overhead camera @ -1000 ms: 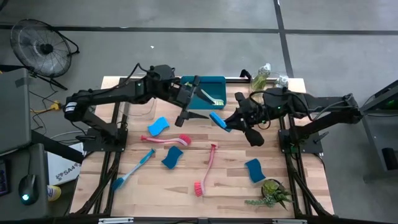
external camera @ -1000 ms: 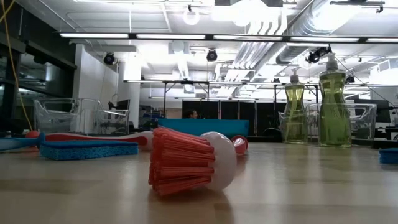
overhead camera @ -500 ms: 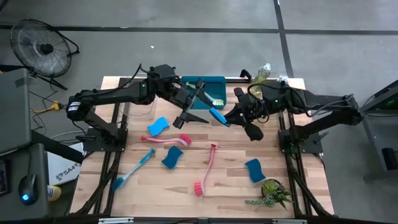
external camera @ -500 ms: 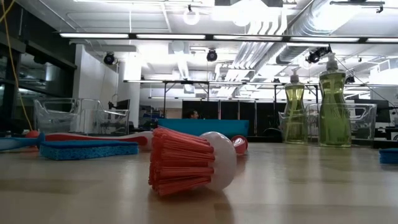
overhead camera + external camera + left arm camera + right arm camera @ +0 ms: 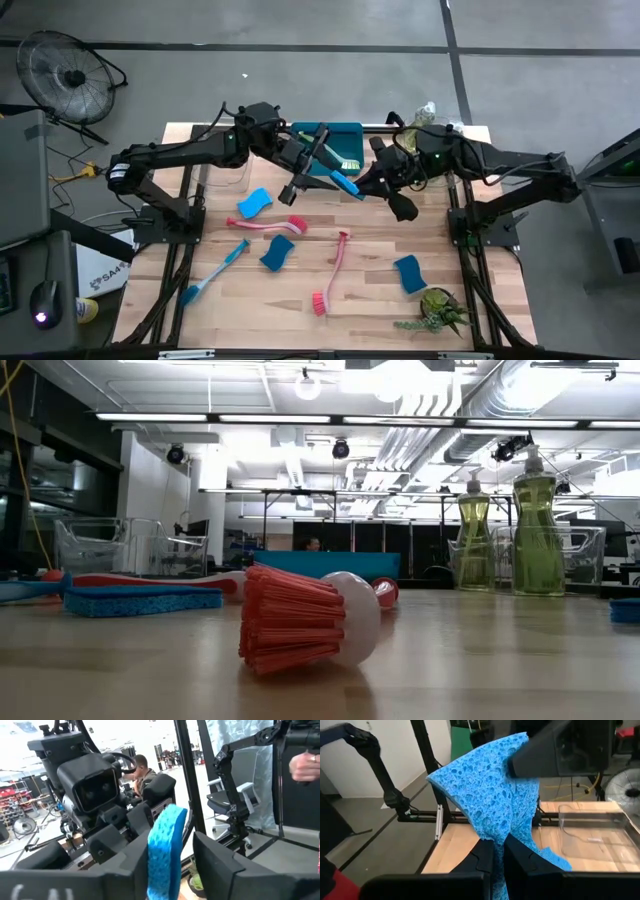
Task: Pick & Place Kitchen Sink Supplies
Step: Put the top right blue sponge into the left transparent bin
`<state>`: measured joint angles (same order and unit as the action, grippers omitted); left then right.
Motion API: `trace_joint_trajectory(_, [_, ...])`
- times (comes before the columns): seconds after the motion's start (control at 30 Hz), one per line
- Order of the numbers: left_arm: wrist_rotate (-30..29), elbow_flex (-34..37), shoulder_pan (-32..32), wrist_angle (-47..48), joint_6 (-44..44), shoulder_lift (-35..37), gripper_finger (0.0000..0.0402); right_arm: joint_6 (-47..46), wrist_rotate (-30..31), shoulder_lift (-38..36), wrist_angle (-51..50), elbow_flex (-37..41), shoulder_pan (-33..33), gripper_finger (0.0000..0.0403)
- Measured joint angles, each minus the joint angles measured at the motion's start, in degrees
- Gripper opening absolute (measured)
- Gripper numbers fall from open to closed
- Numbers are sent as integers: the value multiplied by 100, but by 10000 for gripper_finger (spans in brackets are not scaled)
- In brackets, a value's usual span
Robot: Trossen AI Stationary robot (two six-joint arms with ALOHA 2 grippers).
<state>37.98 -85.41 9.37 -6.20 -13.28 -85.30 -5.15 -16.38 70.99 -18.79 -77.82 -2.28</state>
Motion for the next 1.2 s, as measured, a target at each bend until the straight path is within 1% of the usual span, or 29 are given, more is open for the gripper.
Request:
trace_joint_trajectory(0.2, [-17, 0, 0, 15, -14, 0, 85, -4, -53, 36, 105, 0, 0, 10])
trace_joint_trajectory(0.4, [0, 0, 0, 26, -38, 0, 24, -30, -42, 39, 109, 0, 0, 10])
trace_joint_trajectory(0.47, [19, 0, 0, 33, -63, 0, 10, -73, 0, 39, 106, 0, 2, 10])
trace_joint_trajectory(0.57, [19, 0, 0, 30, -81, 0, 12, -150, 74, 39, 106, 0, 4, 32])
trace_joint_trajectory(0.77, [2, -2, 0, 9, -127, 0, 6, -262, 95, -33, 94, 0, 4, 106])
trace_joint_trajectory(0.9, [-238, -4, 0, 41, -179, 0, 5, -269, 146, -189, 51, 2, 4, 145])
trace_joint_trajectory(0.97, [-396, -3, 1, 186, -338, -1, 4, -243, 326, -333, -101, 0, 4, 161])
trace_joint_trajectory(1.07, [-838, 2, 70, 684, -722, 88, 3, -197, 783, -631, -410, 0, 4, 179])
trace_joint_trajectory(1.2, [-1411, 0, 286, 1450, -1040, 294, 3, -192, 1356, -1077, -826, 0, 4, 189])
